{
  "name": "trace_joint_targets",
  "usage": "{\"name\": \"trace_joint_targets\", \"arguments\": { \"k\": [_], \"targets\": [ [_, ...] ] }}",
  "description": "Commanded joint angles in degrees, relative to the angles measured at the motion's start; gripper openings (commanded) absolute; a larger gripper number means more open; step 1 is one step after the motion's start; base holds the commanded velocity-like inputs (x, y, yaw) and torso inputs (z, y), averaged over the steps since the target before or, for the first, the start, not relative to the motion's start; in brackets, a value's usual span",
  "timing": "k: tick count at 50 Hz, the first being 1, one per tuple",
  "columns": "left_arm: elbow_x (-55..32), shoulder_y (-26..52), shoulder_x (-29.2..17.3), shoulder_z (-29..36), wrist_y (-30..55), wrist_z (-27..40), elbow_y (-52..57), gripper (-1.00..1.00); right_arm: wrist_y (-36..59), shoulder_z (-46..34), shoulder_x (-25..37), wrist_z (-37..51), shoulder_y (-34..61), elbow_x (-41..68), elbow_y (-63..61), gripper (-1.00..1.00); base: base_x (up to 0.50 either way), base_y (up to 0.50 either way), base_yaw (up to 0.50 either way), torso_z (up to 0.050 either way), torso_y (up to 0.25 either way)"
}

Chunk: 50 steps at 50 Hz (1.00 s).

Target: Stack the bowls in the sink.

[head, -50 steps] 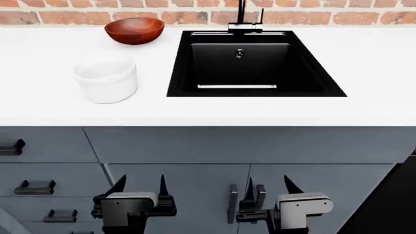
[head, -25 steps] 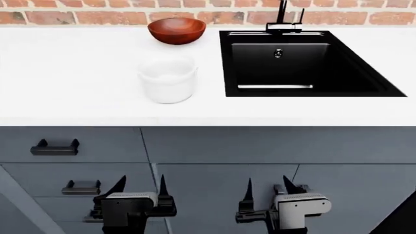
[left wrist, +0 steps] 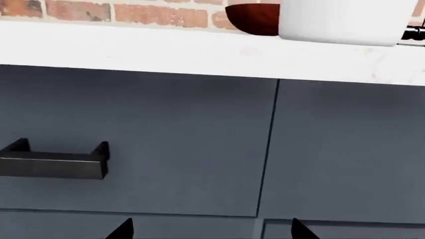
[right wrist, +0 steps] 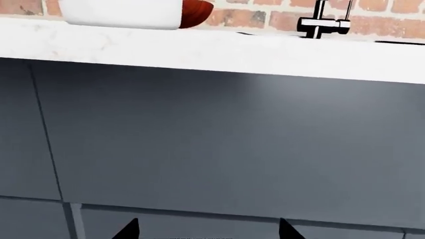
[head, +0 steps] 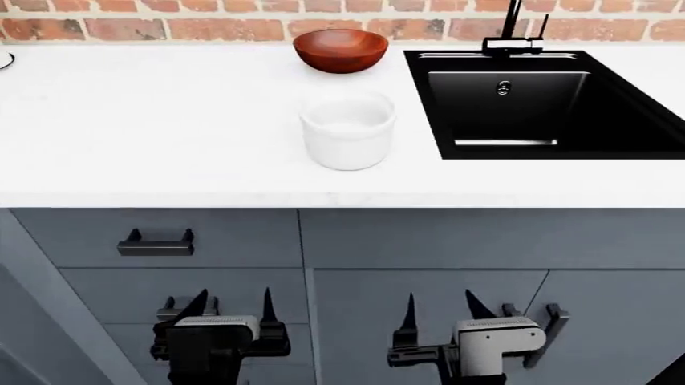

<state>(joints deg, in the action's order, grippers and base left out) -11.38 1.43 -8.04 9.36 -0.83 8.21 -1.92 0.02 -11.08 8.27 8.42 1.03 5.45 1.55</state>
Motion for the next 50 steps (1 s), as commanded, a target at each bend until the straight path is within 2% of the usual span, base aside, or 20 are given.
{"name": "trace_joint_targets", "arguments": {
  "k": [1,5,9,13,16,17,20,22,23,26,30,32,36,39,42,46,50],
  "targets": [
    [-0.74,-0.03,-0.35,0.47,0.05,0.31,0.32,1.0,3.1,1.01,0.19,1.73,-0.28,1.74,-2.42,1.0,0.0,0.0,0.0,0.0,0.0],
    [-3.31,-0.88,-1.56,-0.62,3.26,0.58,5.69,1.0,8.81,1.75,1.42,3.53,-1.08,1.78,-9.86,1.0,0.0,0.0,0.0,0.0,0.0],
    [-6.1,-2.73,-5.31,-1.65,12.06,2.38,19.53,1.0,21.62,4.48,4.61,6.29,-2.99,3.08,-26.28,1.0,0.0,0.0,0.0,0.0,0.0],
    [-12.35,-2.68,-9.72,-5.55,26.16,6.98,36.07,1.0,38.36,8.64,8.98,8.88,-2.95,4.55,-46.47,1.0,0.0,0.0,0.0,0.0,0.0],
    [-22.96,0.98,-13.29,-12.84,39.61,12.63,48.33,1.0,53.18,14.54,10.57,10.19,1.06,8.54,-59.7,1.0,0.0,0.0,0.0,0.0,0.0],
    [-27.5,3.04,-14.61,-15.61,44.07,14.93,51.65,1.0,55.43,15.93,13.18,13.55,2.48,13.03,-61.52,1.0,0.0,0.0,0.0,0.0,0.0],
    [-47.12,12.51,-20.28,-24.6,57.06,25.42,58.39,1.0,46.87,14.23,37.65,39.34,7.73,38.81,-61.53,1.0,0.0,0.0,0.0,0.0,0.0],
    [-61.92,19.46,-24.91,-27.99,61.16,35.16,58.72,1.0,41.24,11.74,47.75,56.52,11.52,56.0,-61.52,1.0,0.0,0.0,0.0,0.0,0.0],
    [-68.81,23.1,-27.6,-28.34,61.72,40.28,58.08,1.0,38.56,10.8,51.46,60.47,13.26,63.76,-61.52,1.0,0.0,0.0,0.0,0.0,0.0],
    [-83.49,32.48,-34.43,-26.03,60.61,51.85,55.64,1.0,32.05,8.56,60.58,66.62,18.32,72.2,-61.51,1.0,0.0,0.0,0.0,0.0,0.0],
    [-97.39,46.33,-42.86,-18.79,58.21,62.35,51.62,1.0,30.49,7.27,68.92,71.32,29.55,84.82,-61.19,1.0,0.0,0.0,0.0,0.0,0.0],
    [-102.2,53.84,-45.77,-14.52,57.64,65.46,48.77,1.0,35.13,3.84,69.18,72.91,41.7,92.58,-59.05,1.0,0.0,0.0,0.0,0.0,0.0],
    [-107.16,69.16,-48.12,-5.28,59.71,69.39,42.1,1.0,47.88,-6.27,62.49,78.72,67.44,107.0,-50.6,1.0,0.0,0.0,0.0,0.0,0.0],
    [-108.58,79.05,-47.95,1.05,63.11,71.24,36.36,1.0,53.56,-13.95,58.75,81.43,80.32,110.63,-44.51,1.0,0.0,0.0,0.0,0.0,0.0],
    [-110.6,89.63,-47.14,8.47,68.85,72.87,29.85,1.0,56.58,-24.99,56.52,81.47,94.0,111.54,-38.65,1.0,0.0,0.0,0.0,0.0,0.0],
    [-113.45,99.34,-45.55,17.1,74.8,75.38,22.49,1.0,61.44,-32.63,52.38,81.11,103.82,111.24,-32.18,1.0,0.0,0.0,0.0,0.0,0.0],
    [-116.39,103.36,-45.32,23.1,77.72,77.41,19.3,1.0,63.47,-35.49,49.95,80.12,105.73,108.94,-30.01,1.0,0.0,0.0,0.0,0.0,0.0]
  ]
}}
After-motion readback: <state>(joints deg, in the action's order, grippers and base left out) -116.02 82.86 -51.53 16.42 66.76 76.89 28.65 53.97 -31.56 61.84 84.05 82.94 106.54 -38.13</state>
